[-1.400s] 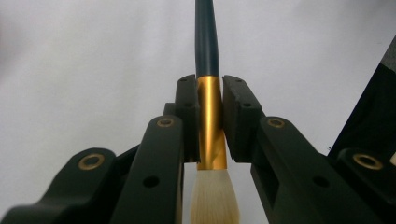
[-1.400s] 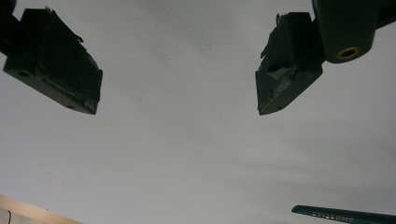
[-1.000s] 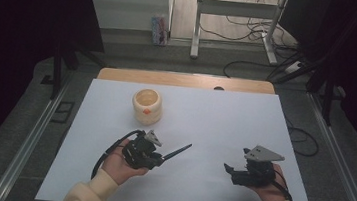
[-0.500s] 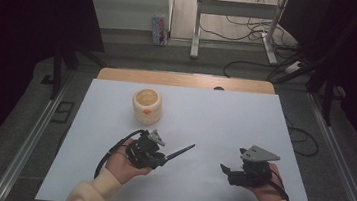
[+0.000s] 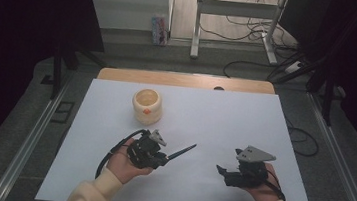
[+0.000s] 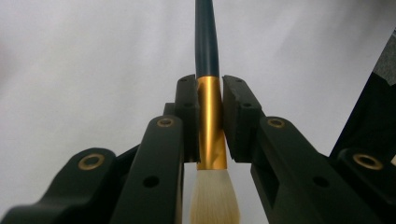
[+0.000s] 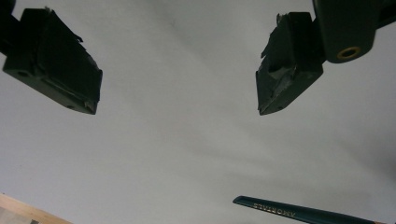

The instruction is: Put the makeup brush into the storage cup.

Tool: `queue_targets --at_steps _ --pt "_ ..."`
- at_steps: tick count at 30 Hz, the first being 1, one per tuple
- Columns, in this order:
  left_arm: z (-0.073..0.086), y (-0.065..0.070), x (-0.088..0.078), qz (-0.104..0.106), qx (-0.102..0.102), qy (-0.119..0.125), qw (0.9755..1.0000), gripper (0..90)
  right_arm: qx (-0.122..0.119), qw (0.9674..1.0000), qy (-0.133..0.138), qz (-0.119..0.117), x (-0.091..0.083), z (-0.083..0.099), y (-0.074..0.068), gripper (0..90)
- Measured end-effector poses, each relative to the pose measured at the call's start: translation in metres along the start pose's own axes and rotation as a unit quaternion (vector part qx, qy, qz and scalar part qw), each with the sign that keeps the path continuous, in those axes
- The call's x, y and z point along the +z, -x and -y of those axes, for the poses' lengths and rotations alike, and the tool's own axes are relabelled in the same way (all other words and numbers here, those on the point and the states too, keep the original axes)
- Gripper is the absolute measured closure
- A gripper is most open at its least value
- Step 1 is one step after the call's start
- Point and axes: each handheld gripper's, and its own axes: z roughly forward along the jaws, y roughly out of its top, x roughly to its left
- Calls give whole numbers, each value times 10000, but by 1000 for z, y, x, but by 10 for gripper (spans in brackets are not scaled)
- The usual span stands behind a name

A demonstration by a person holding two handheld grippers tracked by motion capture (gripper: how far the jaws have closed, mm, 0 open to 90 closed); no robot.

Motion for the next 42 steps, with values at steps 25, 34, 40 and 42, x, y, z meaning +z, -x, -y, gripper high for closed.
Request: queue_targets --at_steps 25,34,40,42 --pt "-11 7 6 117 137 -2 9998 780 -374 9993 -36 -39 8 -7 -18 150" --pt "-12 8 7 116 156 -21 9998 780 -469 9989 -47 -32 10 -8 -20 150" --pt "-12 8 7 120 169 -25 9998 780 -487 9988 -51 -35 10 -8 -21 150" --pt "-12 8 8 123 176 -21 9998 781 -494 9988 -55 -25 10 -8 -21 150"
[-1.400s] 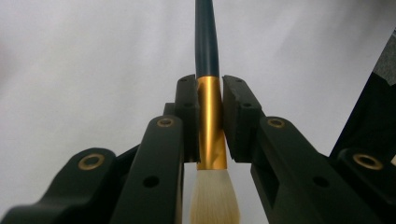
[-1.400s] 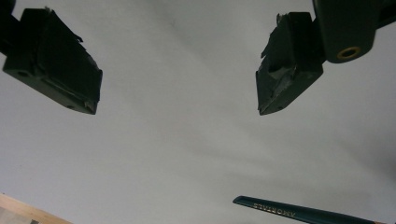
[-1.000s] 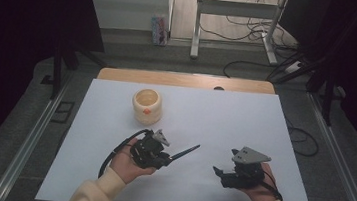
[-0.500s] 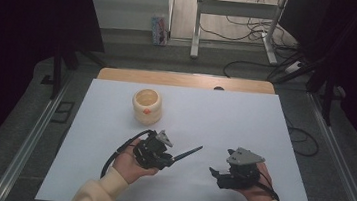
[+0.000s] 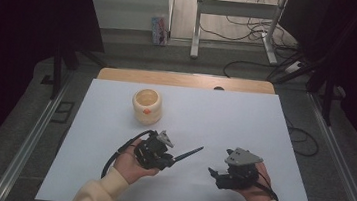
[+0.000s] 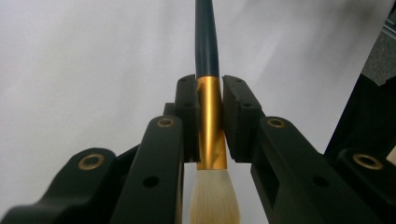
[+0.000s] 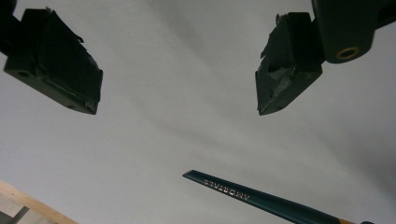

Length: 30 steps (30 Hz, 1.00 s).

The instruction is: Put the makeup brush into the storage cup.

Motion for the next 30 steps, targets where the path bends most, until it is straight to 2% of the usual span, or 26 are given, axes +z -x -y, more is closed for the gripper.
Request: queue_targets --at_steps 12,24,30 --pt "-1 2 2 39 39 -11 10000 780 -278 9995 -82 132 4 -3 -6 150" --pt "-5 6 5 110 111 -15 9999 780 -549 9983 -175 121 14 -7 -16 150" --pt "-6 7 7 118 174 -57 9998 780 -576 9981 -158 125 16 -8 -18 152"
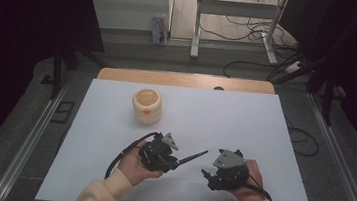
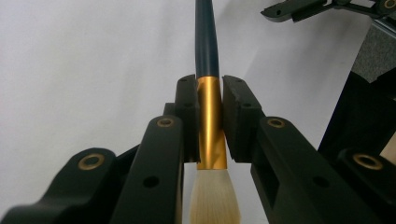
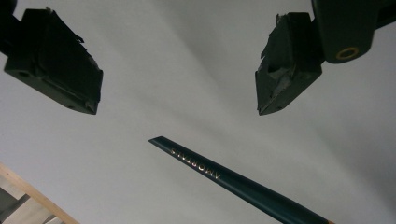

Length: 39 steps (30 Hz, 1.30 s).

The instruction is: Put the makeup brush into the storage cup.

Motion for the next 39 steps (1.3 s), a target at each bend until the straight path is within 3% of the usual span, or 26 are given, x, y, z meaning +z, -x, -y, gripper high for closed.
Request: queue_targets --at_steps 18,23,31,39 --pt "-4 6 6 70 103 -80 9999 780 -447 9990 -19 10 9 -7 -11 194" --pt "-4 7 8 107 136 -113 9998 780 -684 9976 14 76 10 -10 -15 207" --pt "-6 9 11 148 148 -124 9997 780 -642 9979 -8 58 13 -11 -16 207" --pt "-8 9 12 175 159 -115 9997 780 -804 9967 25 91 13 -14 -18 252"
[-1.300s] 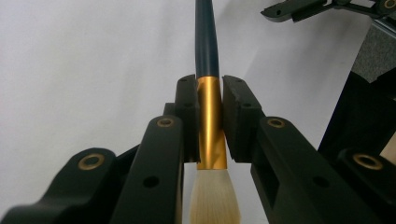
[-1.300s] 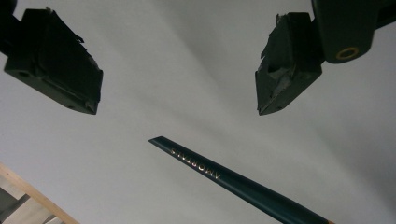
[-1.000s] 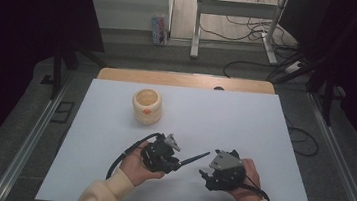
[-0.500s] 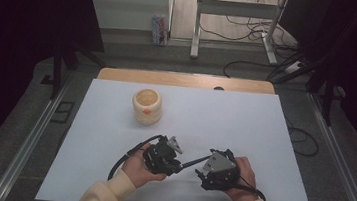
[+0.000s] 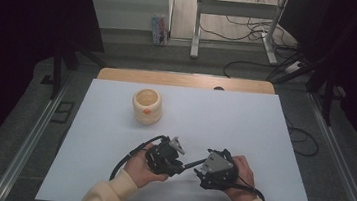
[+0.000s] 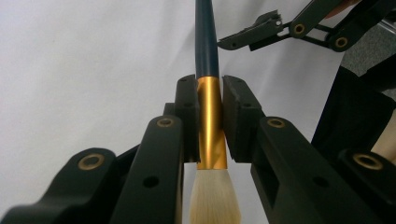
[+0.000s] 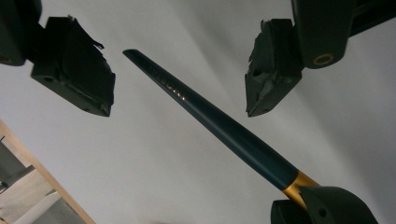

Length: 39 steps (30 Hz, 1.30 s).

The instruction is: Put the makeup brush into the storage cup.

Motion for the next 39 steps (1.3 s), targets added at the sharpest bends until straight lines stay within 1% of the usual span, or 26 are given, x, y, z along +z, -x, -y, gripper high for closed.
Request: queue_targets --at_steps 4,6,7,9,10,11,13,15,16,17,20,22,23,25,26,27,28,29,30,31,32,34,35,36,38,39 --pt "-1 1 1 15 25 -7 10000 780 -157 9999 8 11 1 -3 -3 285" --pt "-2 1 1 32 68 -44 10000 780 -266 9996 -6 3 2 -5 -4 301" --pt "-2 3 2 48 -35 48 10000 780 -312 9995 -8 8 2 -5 -5 309" --pt "-3 4 3 75 -6 49 10000 780 -447 9990 -13 8 3 -6 -7 341" --pt "-3 3 3 79 73 -14 9999 780 -545 9985 -32 -22 4 -7 -8 366" --pt "-4 3 3 72 121 -50 9999 780 -621 9981 -57 -2 4 -8 -10 390" --pt "-4 3 3 67 133 -46 9999 780 -801 9967 -98 -22 5 -10 -12 463" --pt "-4 3 3 53 185 -27 9998 779 -919 9956 -160 -100 5 -11 -14 536" --pt "-4 3 3 45 171 -20 9998 779 -966 9950 -187 -192 6 -11 -14 575" --pt "-4 4 2 26 166 -21 9999 779 -997 9946 -191 -228 6 -12 -15 601" --pt "-3 3 1 14 178 49 9998 778 -1074 9937 -197 -270 5 -12 -16 649" --pt "-2 2 0 32 185 93 9998 777 -1200 9920 -234 -299 5 -12 -16 673" --pt "-2 2 -1 31 204 104 9997 776 -1192 9922 -203 -302 5 -12 -17 681" --pt "-1 2 -2 7 265 157 9995 775 -1304 9908 -225 -271 4 -12 -18 697" --pt "0 1 -2 -19 295 185 9994 773 -1439 9891 -209 -230 5 -12 -19 707" --pt "0 1 -3 -49 310 248 9992 770 -1558 9871 -271 -230 3 -12 -18 715" --pt "1 1 -3 -100 327 302 9990 764 -1560 9873 -232 -211 3 -12 -18 726" --pt "1 1 -4 -165 343 364 9986 756 -1477 9886 -158 -230 4 -12 -20 736" --pt "1 1 -5 -248 348 426 9982 735 -1609 9864 -207 -260 2 -12 -18 751" --pt "1 0 -7 -321 337 498 9977 696 -1477 9887 -133 -240 3 -12 -20 762" --pt "2 0 -8 -347 297 598 9972 627 -1452 9890 -125 -263 2 -12 -19 773" --pt "2 -1 -10 -452 194 723 9962 485 -1422 9895 -93 -252 1 -12 -18 785" --pt "2 -2 -12 -518 125 817 9952 387 -1382 9901 -88 -234 1 -12 -17 786" --pt "3 -1 -12 -567 3 944 9939 387 -1347 9905 -74 -251 1 -12 -16 787" --pt "4 -3 -17 -653 -44 1056 9922 317 -1325 9910 -73 -200 -1 -12 -14 787" --pt "5 -3 -19 -670 -103 1133 9912 297 -1316 9911 -64 -204 -1 -12 -14 787"
